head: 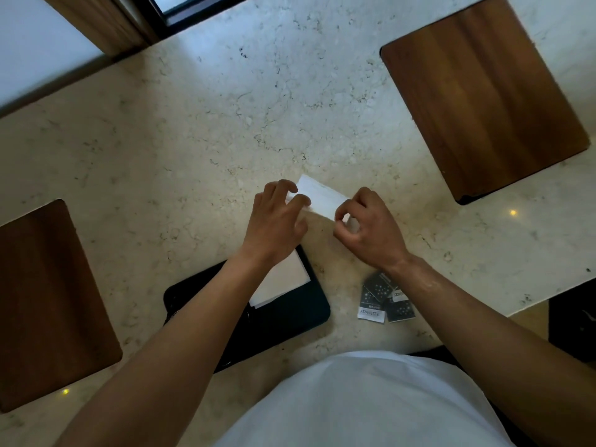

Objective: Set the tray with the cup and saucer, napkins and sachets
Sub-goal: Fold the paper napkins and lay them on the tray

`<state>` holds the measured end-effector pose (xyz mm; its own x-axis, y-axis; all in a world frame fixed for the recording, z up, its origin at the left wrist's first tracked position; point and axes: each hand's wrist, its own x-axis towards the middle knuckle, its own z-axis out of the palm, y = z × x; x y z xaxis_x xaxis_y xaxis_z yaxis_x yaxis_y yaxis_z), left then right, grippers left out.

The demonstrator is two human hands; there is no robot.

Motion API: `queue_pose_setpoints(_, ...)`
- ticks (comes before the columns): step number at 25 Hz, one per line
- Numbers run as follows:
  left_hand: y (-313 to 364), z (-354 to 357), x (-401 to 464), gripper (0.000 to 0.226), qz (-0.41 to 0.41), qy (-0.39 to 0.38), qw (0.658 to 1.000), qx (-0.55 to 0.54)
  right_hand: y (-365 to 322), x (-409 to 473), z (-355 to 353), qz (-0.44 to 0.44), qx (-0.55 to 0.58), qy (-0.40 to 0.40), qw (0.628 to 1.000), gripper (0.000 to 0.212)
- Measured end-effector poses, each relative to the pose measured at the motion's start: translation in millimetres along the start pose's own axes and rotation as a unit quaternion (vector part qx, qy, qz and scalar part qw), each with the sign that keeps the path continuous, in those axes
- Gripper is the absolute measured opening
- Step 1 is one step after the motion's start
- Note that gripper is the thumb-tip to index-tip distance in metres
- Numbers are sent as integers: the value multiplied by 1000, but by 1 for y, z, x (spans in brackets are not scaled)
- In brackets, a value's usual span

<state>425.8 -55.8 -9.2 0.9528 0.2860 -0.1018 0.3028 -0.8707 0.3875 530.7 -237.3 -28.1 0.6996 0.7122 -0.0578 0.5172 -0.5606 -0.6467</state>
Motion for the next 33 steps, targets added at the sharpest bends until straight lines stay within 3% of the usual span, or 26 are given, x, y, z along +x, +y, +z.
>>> queue_pose_setpoints(4, 8, -24, -22, 10, 39, 42, 997, -52, -19, -15, -14, -4, 48, 16, 999, 15)
queue_pose_setpoints(6, 13, -38, -36, 6, 9, 26, 992, -126, -30, -19, -22, 31, 120, 20, 992, 9)
queue_pose_setpoints(8, 19, -54, -56, 4, -54, -8, 972, -227, -44, -25, -36, 68, 250, -22, 966, 19)
queue_pose_setpoints(10, 24, -67, -75, 2, -120, -38, 938, -322, -57, -32, -48, 103, 372, -99, 917, 40)
queue_pose_setpoints(13, 31, -81, -98, 8, -208, -43, 887, -411, -70, -45, -52, 130, 412, -180, 884, 50)
queue_pose_setpoints(17, 32, -83, -118, 14, -343, -18, 785, -516, -79, -55, -34, 170, 386, -210, 882, 31)
queue_pose_setpoints(19, 27, -79, -129, 11, -382, -6, 760, -526, -83, -58, -21, 211, 392, -203, 872, 20)
queue_pose_setpoints(22, 17, -70, -144, 5, -402, 39, 768, -497, -89, -64, -6, 244, 399, -214, 857, 10)
queue_pose_setpoints(26, 1, -59, -148, 2, -397, 69, 812, -421, -91, -71, 9, 262, 396, -241, 846, 3)
queue_pose_setpoints(31, -14, -45, -138, 9, -301, 17, 925, -233, -88, -74, 24, 293, 305, -263, 867, 11)
queue_pose_setpoints(33, -17, -40, -132, 13, -268, 0, 941, -204, -85, -71, 27, 300, 252, -265, 881, 16)
